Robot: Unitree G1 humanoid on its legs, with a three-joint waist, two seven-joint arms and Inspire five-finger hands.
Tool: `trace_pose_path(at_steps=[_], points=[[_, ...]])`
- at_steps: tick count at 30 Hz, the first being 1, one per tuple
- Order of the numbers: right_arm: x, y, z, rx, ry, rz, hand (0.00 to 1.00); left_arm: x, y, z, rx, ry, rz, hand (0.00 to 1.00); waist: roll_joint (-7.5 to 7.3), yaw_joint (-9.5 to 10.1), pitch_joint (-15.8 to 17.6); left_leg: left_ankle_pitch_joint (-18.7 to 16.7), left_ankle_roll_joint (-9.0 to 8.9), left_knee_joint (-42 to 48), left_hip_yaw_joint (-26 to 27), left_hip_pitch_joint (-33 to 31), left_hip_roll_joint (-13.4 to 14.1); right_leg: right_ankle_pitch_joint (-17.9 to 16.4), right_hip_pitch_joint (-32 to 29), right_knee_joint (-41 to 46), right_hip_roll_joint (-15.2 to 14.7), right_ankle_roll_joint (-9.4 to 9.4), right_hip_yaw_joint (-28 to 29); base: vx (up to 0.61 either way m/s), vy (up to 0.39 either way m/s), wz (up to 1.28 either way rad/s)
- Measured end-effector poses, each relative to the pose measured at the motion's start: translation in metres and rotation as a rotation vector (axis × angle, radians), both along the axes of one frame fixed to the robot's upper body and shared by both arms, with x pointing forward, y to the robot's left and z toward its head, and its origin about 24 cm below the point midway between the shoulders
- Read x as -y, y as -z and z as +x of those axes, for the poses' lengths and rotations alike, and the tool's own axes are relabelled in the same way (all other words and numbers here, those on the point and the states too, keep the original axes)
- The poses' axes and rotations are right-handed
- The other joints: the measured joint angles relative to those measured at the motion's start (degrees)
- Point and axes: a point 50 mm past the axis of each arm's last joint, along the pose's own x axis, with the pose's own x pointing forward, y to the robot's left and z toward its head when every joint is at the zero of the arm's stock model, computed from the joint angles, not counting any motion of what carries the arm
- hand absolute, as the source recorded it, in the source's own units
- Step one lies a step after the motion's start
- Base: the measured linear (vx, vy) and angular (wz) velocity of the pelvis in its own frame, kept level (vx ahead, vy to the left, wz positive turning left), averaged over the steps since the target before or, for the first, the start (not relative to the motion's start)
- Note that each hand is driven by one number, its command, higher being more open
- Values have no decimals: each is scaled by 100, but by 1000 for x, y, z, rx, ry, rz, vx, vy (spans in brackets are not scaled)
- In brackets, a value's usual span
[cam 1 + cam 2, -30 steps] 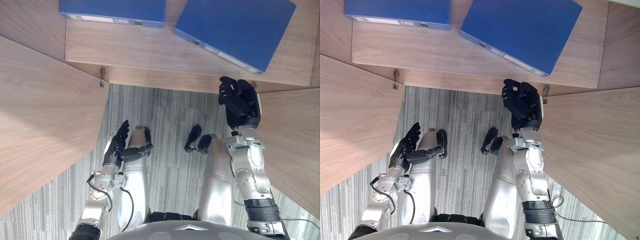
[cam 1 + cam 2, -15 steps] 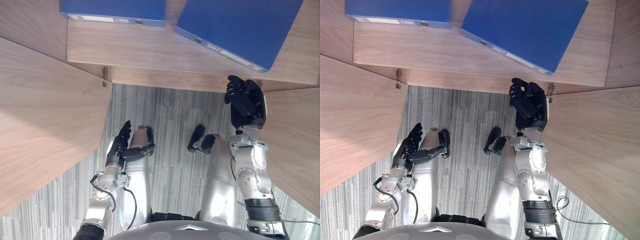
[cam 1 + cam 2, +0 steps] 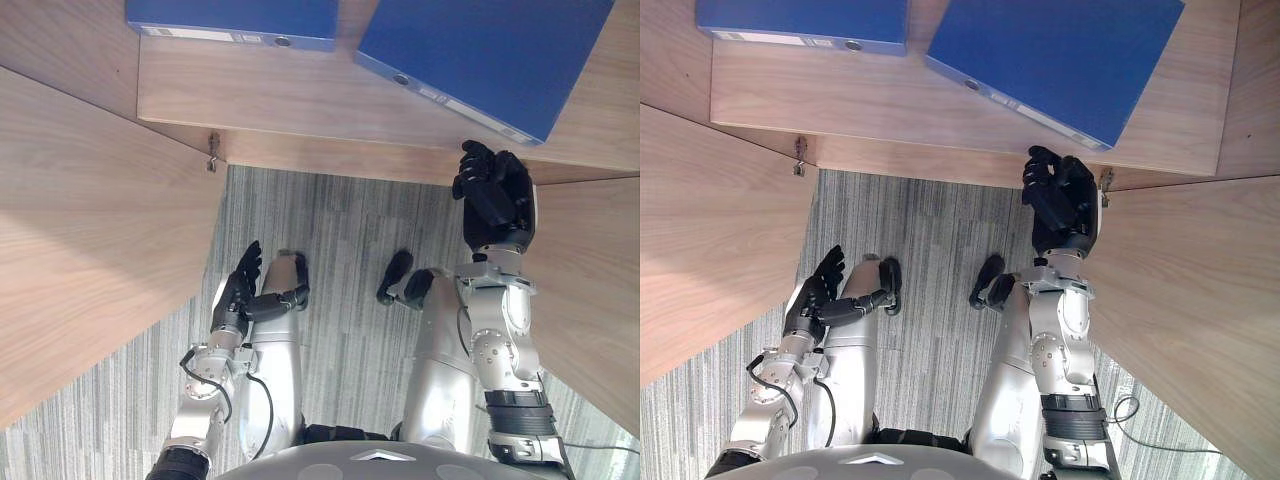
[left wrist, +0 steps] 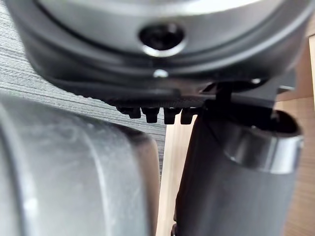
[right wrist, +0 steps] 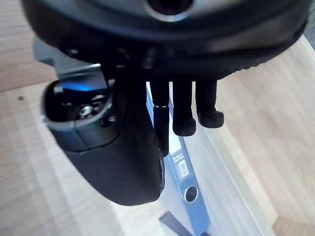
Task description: Walk over to the cabinet, pick up the folder, carry it to the office cabinet, place the folder inside the office cabinet, then close the office cabinet door
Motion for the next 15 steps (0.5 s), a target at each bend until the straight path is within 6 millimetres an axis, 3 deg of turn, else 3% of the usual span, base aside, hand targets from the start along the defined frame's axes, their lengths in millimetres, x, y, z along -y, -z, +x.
trace_pose_path(at_steps=[6,15], points=[[1,-5,-1,23,9,4,0,0,-1,1,7,1,0,100,-2,-3,-1,-3,-2,15,-8,-4,0,-8,-2,20,-1,-6,-1,0,0,0],[20,-40,2,182,126,33,0,0,-2,1,8,1,0,100,-7,1,-35,-23,-1,151,-55,-186,-3,-39,-156,145,-15,-15,-12,0,0,0]])
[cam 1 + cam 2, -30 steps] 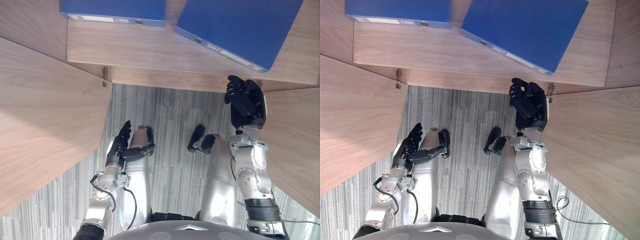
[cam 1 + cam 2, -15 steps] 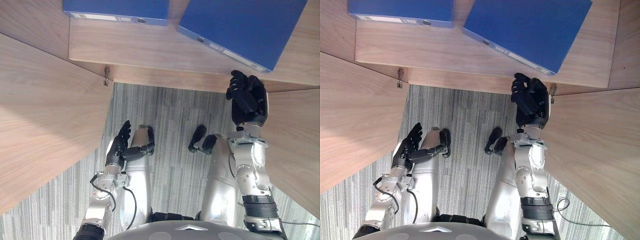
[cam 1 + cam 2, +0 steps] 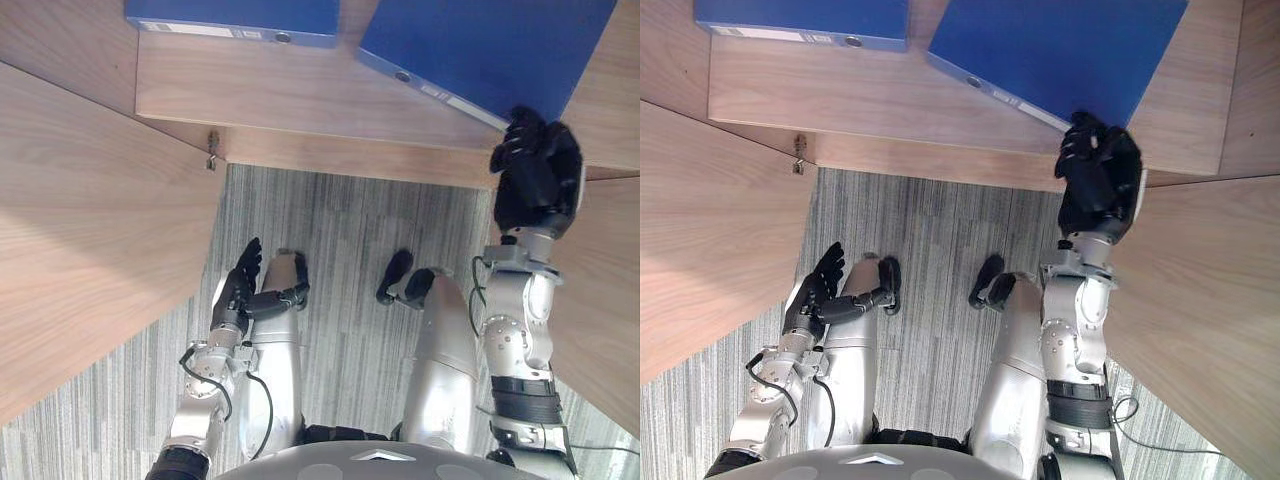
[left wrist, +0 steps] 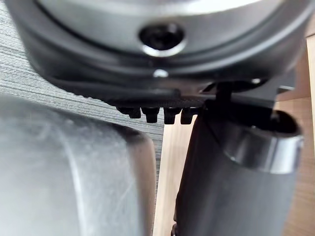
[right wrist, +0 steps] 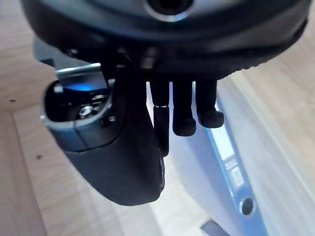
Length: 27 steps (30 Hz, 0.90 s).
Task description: Walk over to the cabinet, pick up the folder, carry it to the office cabinet, place the folder inside the office cabinet, then close the office cabinet door
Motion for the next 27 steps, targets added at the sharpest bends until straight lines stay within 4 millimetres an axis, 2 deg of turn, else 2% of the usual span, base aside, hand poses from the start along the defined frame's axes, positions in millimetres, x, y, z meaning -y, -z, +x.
trace_pose_path(at_steps=[5,11,19,27], points=[[2,-13,4,40,18,7,0,1,-1,0,5,3,-2,100,0,10,0,0,0,45,-7,-13,-4,-14,-18,58,-15,-9,7,-4,-2,1],[7,-17,7,54,2,48,0,0,-1,0,4,-2,-13,100,0,12,0,0,-1,59,-6,-23,-20,-42,-44,112,-45,-22,10,-5,-2,1],[8,-12,8,31,6,57,0,0,-1,1,5,-1,-13,100,1,10,-1,-2,-4,101,-7,-139,-19,-53,-163,163,-53,-31,16,0,0,0],[9,3,6,-26,6,55,0,2,-9,3,38,3,-17,100,1,9,-1,-15,-13,143,-21,-150,-18,-70,-171,213,-60,-41,18,0,0,0]])
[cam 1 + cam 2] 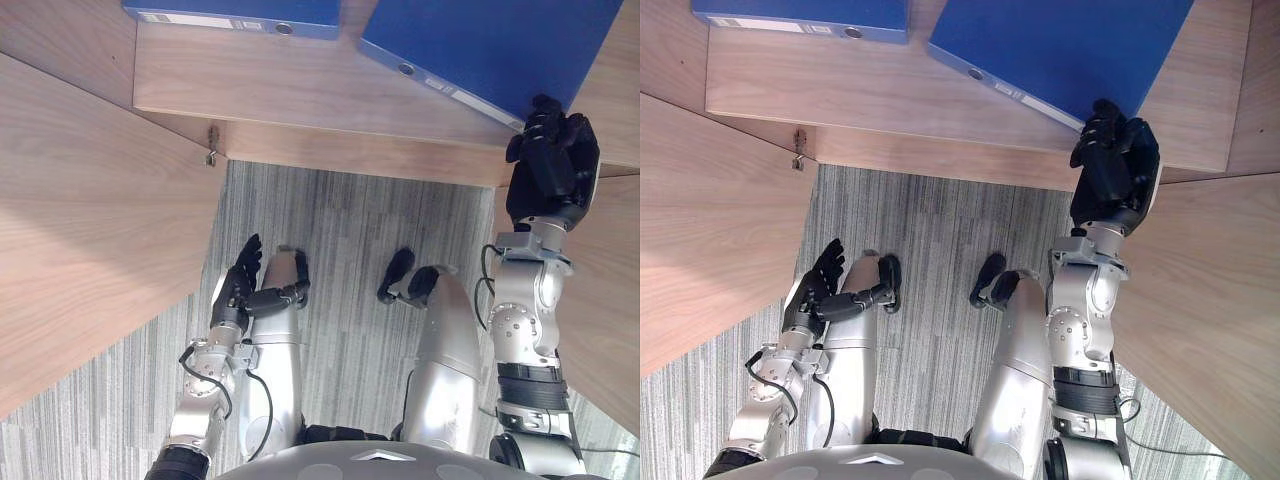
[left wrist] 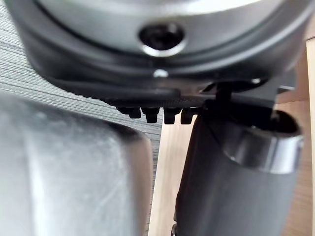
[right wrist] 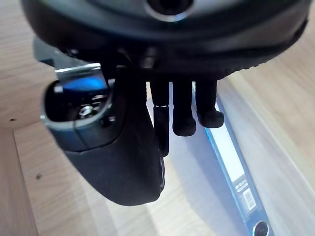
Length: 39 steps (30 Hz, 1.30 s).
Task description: Walk over to the cabinet, pick up the folder, carry it to the office cabinet, place the folder inside the office cabinet, then close the office cabinet door
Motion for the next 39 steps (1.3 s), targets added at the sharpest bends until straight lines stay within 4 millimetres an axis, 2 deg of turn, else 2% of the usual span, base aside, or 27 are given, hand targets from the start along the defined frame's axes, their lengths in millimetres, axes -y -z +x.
trace_pose_path(at_steps=[5,9,22,39], points=[[1,9,-4,-34,0,-3,0,0,-1,0,5,-1,0,100,0,-5,0,0,-1,-11,1,0,1,0,-1,-10,3,0,-3,0,0,0],[1,9,-4,-31,-1,-3,0,0,-1,0,5,-4,1,100,0,-4,0,-2,-3,-15,1,-1,1,0,-5,-11,3,0,-2,0,0,0],[-3,-21,10,70,-16,-18,0,-1,-1,0,6,-5,0,100,0,18,0,1,-5,-27,2,-55,-8,-1,-62,-8,-10,0,-5,0,0,0],[4,-18,13,39,4,-34,0,-1,-4,1,19,-7,-5,100,6,46,13,16,-20,-90,1,-118,-30,-16,-134,-25,-29,7,-15,0,0,0]])
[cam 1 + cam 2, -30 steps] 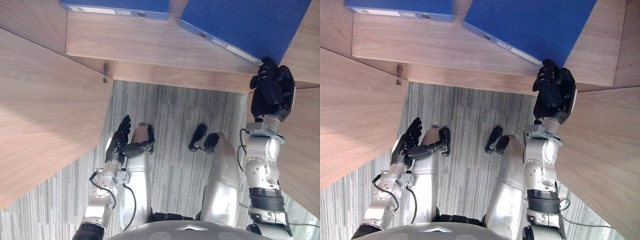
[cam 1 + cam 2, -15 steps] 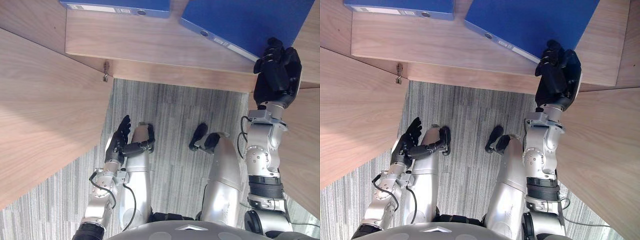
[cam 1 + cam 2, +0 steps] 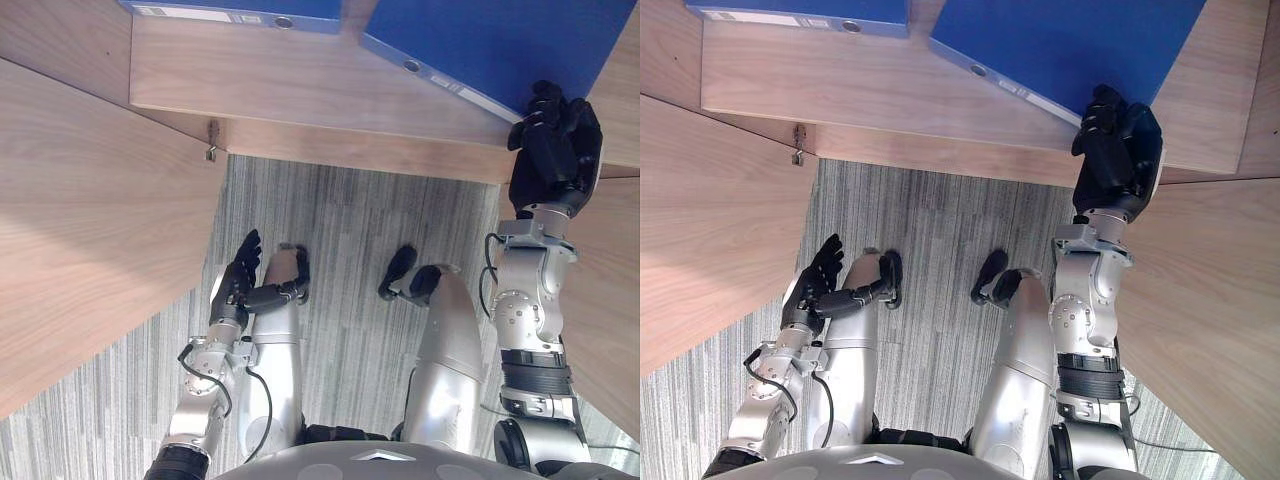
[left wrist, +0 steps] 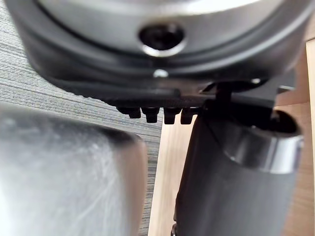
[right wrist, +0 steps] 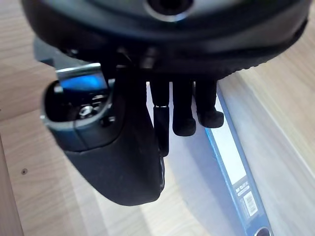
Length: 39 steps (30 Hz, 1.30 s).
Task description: Walk over to the cabinet, pick up the folder, carry it to the office cabinet, place the folder inside the office cabinet, then close the office cabinet door
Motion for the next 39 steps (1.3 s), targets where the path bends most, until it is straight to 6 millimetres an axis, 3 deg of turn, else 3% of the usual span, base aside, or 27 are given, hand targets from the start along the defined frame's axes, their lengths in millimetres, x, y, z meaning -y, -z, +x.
trace_pose_path(at_steps=[4,13,20,29,39], points=[[4,-10,4,27,20,-9,0,0,-9,2,40,1,-2,100,15,12,22,12,-1,67,-32,-174,-5,1,-142,45,-6,-1,-15,0,0,0],[24,-58,27,92,98,-65,0,0,-13,3,57,-5,-30,100,70,81,90,34,14,220,-75,-415,-79,0,-345,204,-97,1,-14,-10,1,3],[22,-96,40,140,94,-133,0,-1,-13,3,54,7,-24,100,81,108,143,60,16,251,-119,-549,-108,2,-441,235,-120,1,-43,0,0,0],[22,-108,50,124,102,-174,0,-1,-12,2,50,22,-14,100,88,71,179,113,19,254,-122,-596,-175,12,-463,248,-195,21,-47,-25,4,3],[17,-134,60,132,117,-281,0,-1,-13,1,59,46,-15,100,91,-37,182,352,16,214,-136,-899,-176,181,-740,191,-207,34,-81,-62,-8,-1]])
